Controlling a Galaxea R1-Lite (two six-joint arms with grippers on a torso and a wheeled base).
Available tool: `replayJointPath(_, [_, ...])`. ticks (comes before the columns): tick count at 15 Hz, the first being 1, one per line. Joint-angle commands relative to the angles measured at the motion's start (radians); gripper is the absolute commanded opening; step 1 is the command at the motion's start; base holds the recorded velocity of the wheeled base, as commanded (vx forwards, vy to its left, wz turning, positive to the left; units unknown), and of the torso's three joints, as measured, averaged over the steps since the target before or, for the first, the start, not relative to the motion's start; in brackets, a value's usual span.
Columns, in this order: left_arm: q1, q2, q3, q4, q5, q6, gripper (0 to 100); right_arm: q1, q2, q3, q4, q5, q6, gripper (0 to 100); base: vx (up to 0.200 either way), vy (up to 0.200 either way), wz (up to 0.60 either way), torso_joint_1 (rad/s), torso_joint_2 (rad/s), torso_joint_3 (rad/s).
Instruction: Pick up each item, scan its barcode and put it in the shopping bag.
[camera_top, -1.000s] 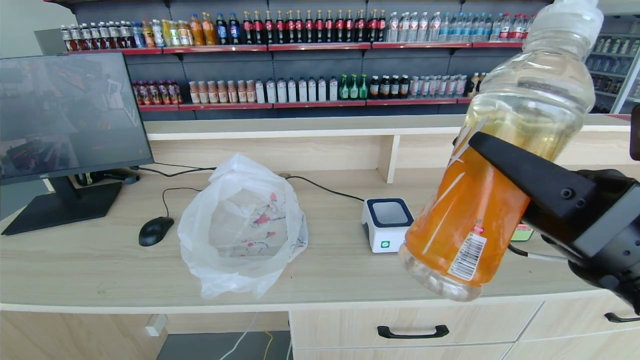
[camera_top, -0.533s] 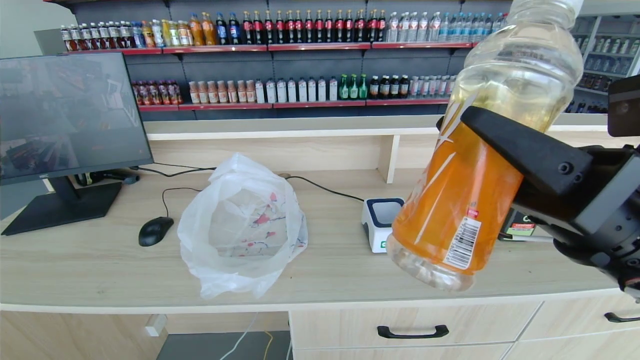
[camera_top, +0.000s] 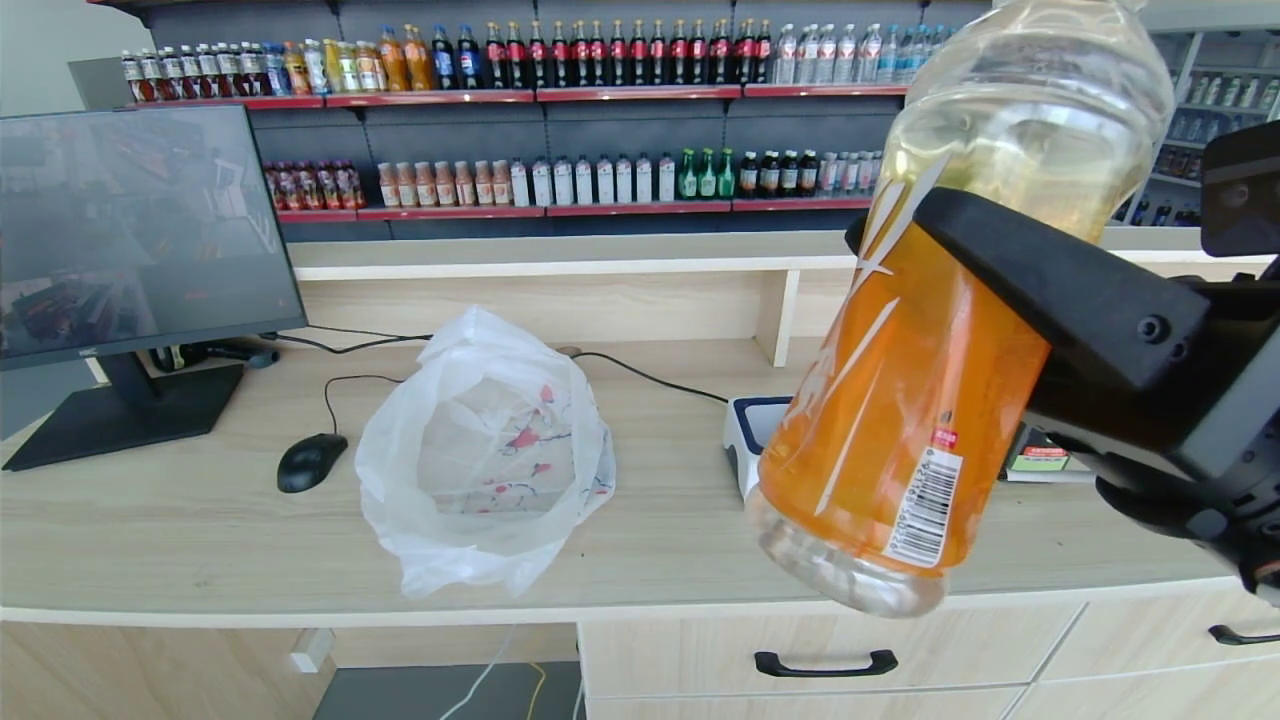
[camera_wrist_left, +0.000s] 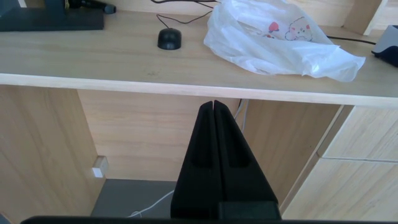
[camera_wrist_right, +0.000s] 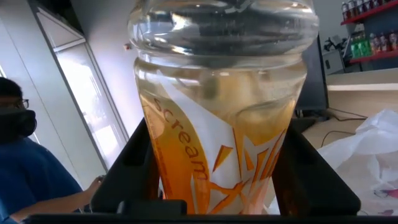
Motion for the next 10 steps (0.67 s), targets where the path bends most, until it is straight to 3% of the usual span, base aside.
replayJointPath(1, [0.000,0.000,0.000,0.000,0.000,0.000,0,0.004,0.003,-0.001,-0.001,0.003,0.000,0,0.000,0.000,0.00,0.000,0.00,0.000])
replayJointPath(10, [0.000,0.000,0.000,0.000,0.000,0.000,0,0.002,0.008,-0.001,-0.001,0.009,0.000,0,0.000,0.000,0.00,0.000,0.00,0.000])
